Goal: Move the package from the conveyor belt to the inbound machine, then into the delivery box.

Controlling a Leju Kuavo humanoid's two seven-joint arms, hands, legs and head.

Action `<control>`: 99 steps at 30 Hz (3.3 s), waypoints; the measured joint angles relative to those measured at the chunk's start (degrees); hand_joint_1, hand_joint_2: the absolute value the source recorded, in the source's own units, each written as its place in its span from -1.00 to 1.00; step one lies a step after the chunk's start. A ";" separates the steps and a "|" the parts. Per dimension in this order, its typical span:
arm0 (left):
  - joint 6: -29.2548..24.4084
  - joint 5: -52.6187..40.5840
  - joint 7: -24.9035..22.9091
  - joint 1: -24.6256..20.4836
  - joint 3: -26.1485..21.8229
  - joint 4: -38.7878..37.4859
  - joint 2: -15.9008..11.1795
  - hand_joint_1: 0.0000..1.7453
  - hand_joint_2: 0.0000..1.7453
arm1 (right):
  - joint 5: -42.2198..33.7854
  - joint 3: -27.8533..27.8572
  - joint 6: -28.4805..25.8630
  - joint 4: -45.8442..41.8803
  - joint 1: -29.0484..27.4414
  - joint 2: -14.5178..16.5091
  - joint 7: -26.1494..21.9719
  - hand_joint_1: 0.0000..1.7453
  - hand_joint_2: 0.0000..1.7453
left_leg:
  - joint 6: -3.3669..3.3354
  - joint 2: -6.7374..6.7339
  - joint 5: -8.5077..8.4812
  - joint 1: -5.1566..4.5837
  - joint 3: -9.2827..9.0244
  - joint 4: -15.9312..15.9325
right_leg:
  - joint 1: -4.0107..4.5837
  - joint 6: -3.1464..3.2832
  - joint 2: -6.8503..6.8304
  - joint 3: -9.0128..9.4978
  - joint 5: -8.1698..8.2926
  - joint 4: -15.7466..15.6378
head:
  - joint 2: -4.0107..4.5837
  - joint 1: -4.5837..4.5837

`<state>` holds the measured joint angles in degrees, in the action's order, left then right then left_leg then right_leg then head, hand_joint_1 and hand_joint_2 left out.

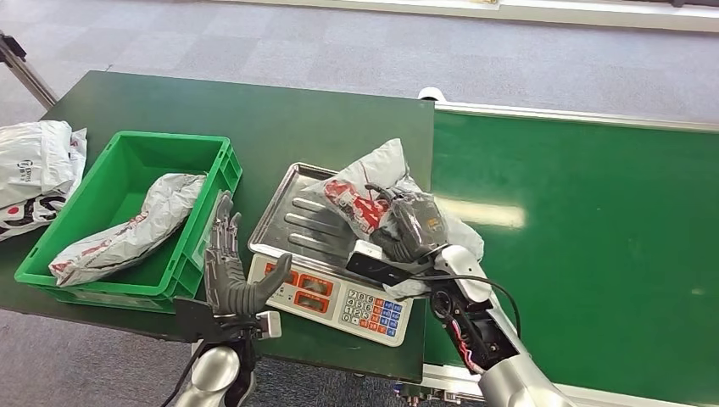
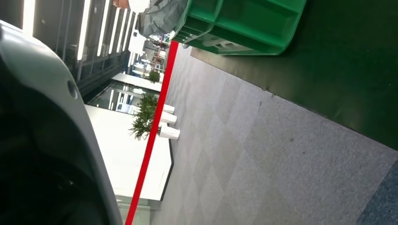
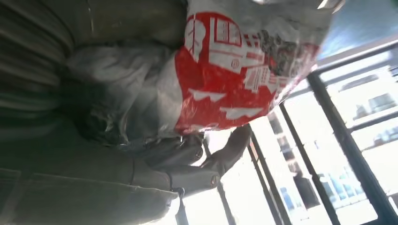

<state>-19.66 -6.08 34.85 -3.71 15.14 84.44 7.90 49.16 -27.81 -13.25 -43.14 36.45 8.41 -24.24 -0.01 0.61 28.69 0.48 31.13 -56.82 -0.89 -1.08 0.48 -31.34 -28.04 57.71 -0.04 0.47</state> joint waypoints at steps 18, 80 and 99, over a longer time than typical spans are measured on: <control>1.08 -6.61 -0.01 2.69 -1.13 3.83 -0.01 -1.00 1.00 | -31.21 0.57 14.87 -27.22 -16.18 -3.00 -4.60 -1.00 1.00 | 0.00 0.01 0.01 -0.01 0.02 0.00 | -0.01 0.00 -0.01 -0.08 -0.01 -0.02 | 0.00 0.00; 11.98 -23.31 -14.04 -29.29 8.99 -40.87 6.03 1.00 1.00 | -37.25 20.08 -4.58 -47.97 -37.36 -1.40 -10.01 -1.00 1.00 | 0.00 0.02 0.00 -0.01 -0.11 -0.03 | -0.01 0.03 -0.03 0.14 0.03 -0.03 | 0.00 0.02; 2.50 -14.32 -10.25 -18.41 4.40 -7.45 0.83 1.00 1.00 | -37.50 21.77 -5.68 -47.87 -40.13 -1.23 -10.49 -1.00 1.00 | 0.00 0.00 0.01 0.01 0.17 -0.01 | 0.01 0.04 -0.01 -0.15 0.02 -0.02 | 0.00 0.02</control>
<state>-17.16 -20.40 24.60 -22.12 19.54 76.99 8.73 11.66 -6.04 -18.93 -91.02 -3.68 7.18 -34.73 -0.01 0.62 28.70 0.49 31.30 -56.83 -0.88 -1.05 0.47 -31.49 -28.03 57.69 -0.04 0.49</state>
